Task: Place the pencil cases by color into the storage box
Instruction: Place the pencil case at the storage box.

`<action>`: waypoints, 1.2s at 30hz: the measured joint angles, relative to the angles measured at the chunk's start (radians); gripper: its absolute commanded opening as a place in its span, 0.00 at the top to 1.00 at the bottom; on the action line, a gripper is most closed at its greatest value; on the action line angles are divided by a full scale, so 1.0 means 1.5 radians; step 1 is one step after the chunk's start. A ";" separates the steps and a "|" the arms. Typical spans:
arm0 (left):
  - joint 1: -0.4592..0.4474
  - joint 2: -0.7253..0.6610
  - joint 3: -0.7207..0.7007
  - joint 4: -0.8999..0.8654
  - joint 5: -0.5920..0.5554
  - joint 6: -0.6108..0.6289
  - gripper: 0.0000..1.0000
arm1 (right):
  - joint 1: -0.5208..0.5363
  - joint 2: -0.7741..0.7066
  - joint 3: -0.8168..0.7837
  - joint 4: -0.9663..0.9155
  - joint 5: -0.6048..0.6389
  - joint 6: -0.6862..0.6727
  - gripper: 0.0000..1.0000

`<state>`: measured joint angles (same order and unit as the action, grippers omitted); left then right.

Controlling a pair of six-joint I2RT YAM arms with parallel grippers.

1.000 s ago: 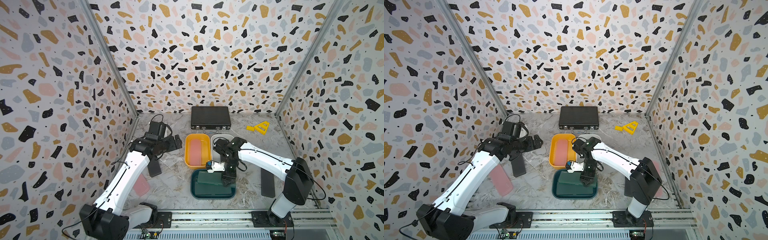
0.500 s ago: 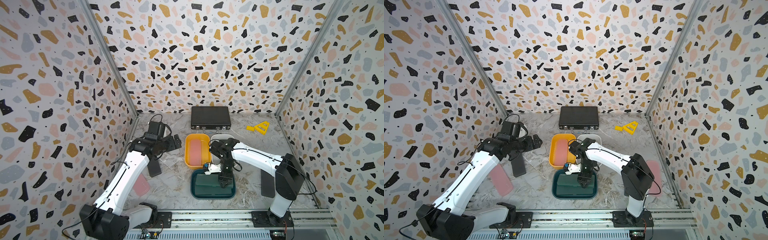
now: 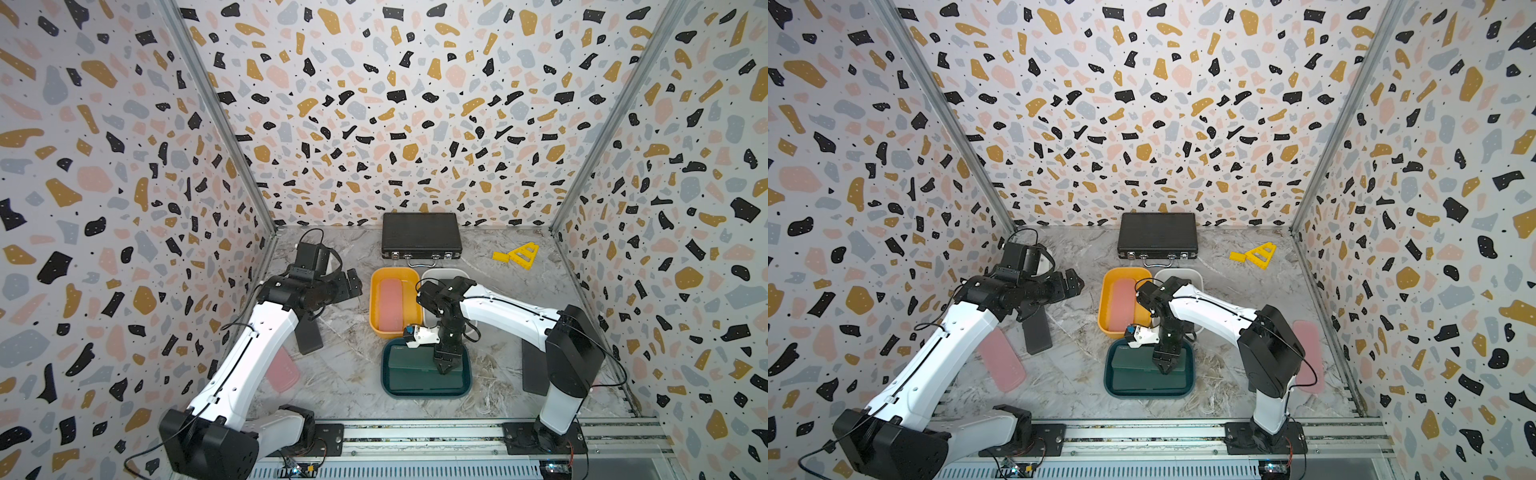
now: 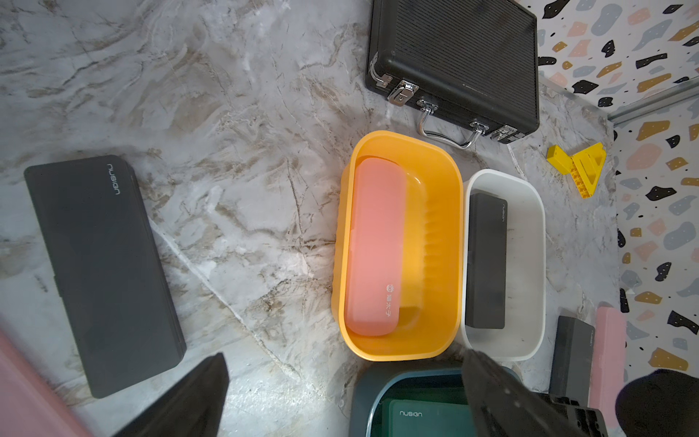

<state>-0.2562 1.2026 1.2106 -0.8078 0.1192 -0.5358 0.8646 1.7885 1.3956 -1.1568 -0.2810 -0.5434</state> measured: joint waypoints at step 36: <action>0.006 -0.007 -0.006 -0.003 0.008 0.000 0.00 | 0.000 0.000 -0.027 0.033 0.012 0.016 0.09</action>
<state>-0.2478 1.1915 1.2011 -0.8116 0.1310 -0.5354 0.8646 1.7885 1.3548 -1.1069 -0.2623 -0.5201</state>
